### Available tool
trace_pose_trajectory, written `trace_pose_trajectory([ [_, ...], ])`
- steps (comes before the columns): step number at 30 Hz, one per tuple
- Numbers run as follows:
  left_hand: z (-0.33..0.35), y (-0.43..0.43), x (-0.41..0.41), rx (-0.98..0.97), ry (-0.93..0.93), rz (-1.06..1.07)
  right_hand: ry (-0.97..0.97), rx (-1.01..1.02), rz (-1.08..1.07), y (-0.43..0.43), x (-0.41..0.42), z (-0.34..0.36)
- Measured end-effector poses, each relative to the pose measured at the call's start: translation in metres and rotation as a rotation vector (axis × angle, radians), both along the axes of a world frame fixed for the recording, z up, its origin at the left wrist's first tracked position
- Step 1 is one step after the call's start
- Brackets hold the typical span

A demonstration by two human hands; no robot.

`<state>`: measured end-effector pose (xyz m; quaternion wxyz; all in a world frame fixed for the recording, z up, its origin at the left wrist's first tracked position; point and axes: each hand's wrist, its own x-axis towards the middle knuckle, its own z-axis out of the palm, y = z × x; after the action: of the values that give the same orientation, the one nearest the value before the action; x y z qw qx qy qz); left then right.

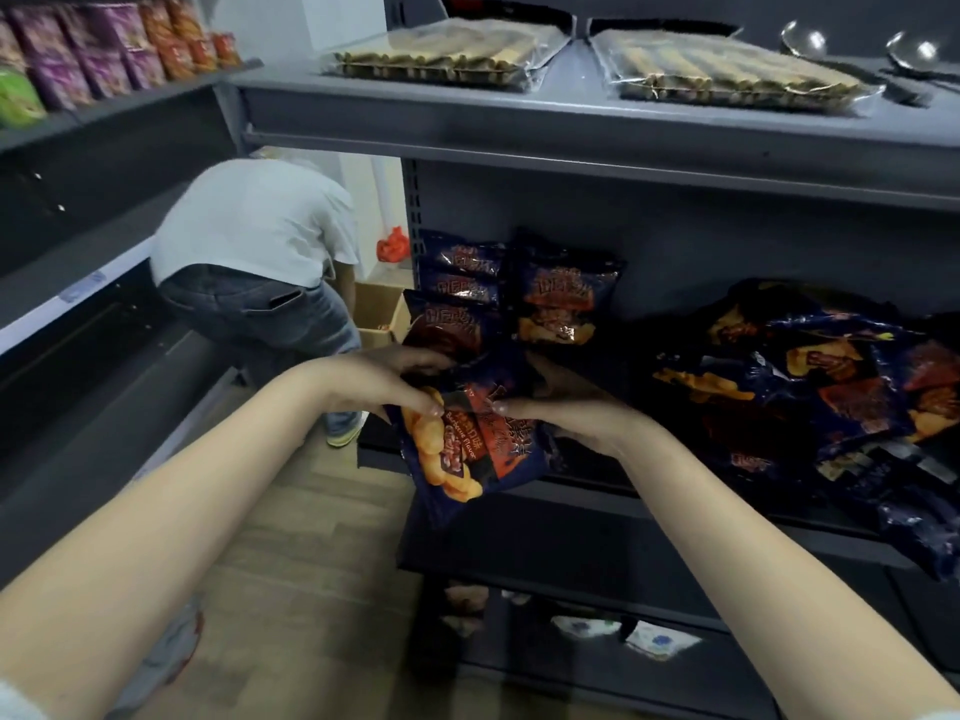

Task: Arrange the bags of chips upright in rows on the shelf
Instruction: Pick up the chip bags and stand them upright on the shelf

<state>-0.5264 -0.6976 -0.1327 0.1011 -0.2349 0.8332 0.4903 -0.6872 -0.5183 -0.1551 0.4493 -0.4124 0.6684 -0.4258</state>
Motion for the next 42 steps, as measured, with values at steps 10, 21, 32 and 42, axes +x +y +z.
trace_pose_trajectory([
  [10, -0.010, -0.016, 0.024, 0.173, 0.060, 0.075, -0.019, -0.007, 0.090, -0.023, 0.009, -0.012],
  [21, -0.020, -0.010, 0.034, 0.023, 0.228, 0.166, 0.430, 0.043, 0.264, -0.048, 0.020, 0.000],
  [32, -0.072, -0.004, 0.038, 0.034, 0.307, 0.374, 0.595, 0.093, 0.217, -0.069, 0.038, -0.007],
  [42, -0.069, -0.032, 0.031, 0.258, 0.507, 0.569, 0.275, -0.436, -0.413, -0.068, 0.028, -0.001],
])
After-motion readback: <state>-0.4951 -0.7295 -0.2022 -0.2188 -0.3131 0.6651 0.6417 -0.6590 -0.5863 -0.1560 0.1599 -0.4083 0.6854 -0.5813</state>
